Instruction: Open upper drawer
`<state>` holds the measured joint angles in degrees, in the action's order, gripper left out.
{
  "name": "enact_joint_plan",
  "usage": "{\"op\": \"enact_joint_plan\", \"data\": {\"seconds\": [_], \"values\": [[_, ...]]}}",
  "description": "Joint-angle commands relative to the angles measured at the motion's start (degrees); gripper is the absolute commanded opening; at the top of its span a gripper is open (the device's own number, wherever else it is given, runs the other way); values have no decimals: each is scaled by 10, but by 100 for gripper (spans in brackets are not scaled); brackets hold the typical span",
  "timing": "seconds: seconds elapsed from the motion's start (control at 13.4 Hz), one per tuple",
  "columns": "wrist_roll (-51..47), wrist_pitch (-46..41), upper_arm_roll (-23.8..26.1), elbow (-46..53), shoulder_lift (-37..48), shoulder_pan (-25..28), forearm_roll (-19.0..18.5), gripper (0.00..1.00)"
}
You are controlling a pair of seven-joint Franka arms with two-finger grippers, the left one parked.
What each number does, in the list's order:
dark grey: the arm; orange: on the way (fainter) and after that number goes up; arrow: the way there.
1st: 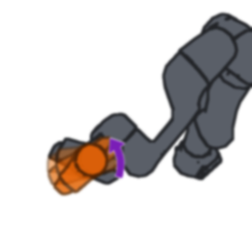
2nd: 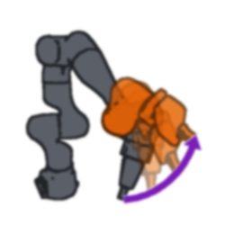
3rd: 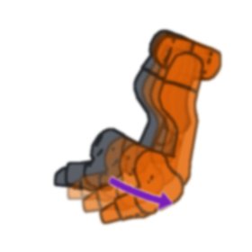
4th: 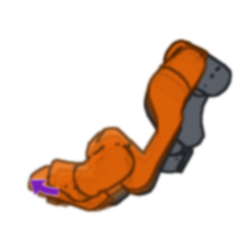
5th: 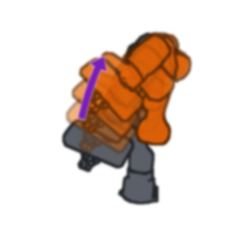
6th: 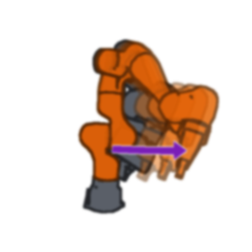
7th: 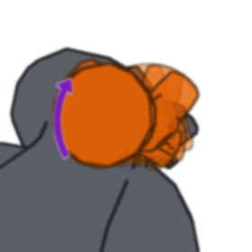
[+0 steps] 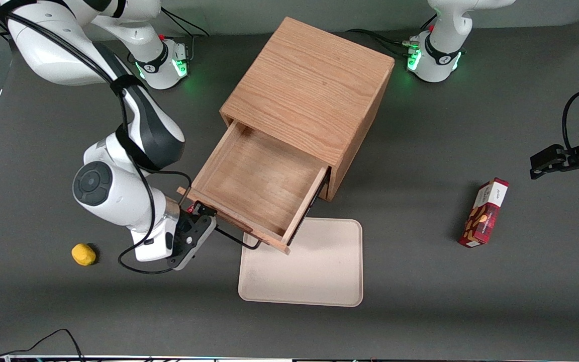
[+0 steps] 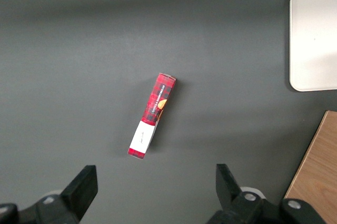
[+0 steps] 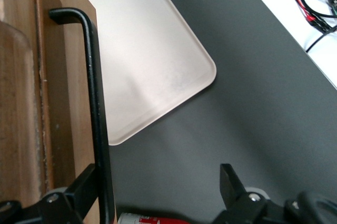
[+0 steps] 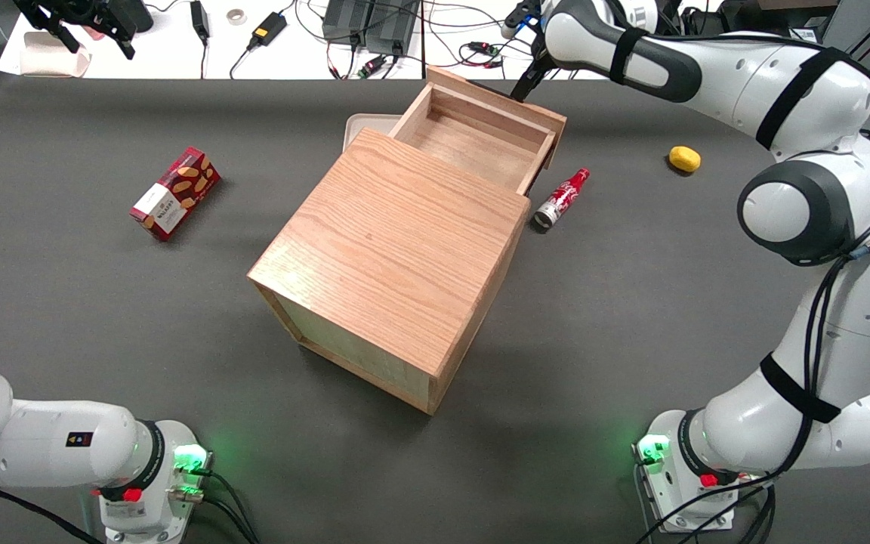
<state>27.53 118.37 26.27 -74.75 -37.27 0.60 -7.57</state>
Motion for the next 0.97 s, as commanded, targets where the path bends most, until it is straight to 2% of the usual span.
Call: {"op": "enact_joint_plan", "data": {"seconds": [0.0,0.37,0.67,0.89], "values": [[10,-2,-10,29,-17,4,16,100],[10,-8,-10,45,-5,-9,34,100],[-4,1,-10,17,75,-39,40,100],[-47,-18,-39,-42,168,-74,126,100]]}}
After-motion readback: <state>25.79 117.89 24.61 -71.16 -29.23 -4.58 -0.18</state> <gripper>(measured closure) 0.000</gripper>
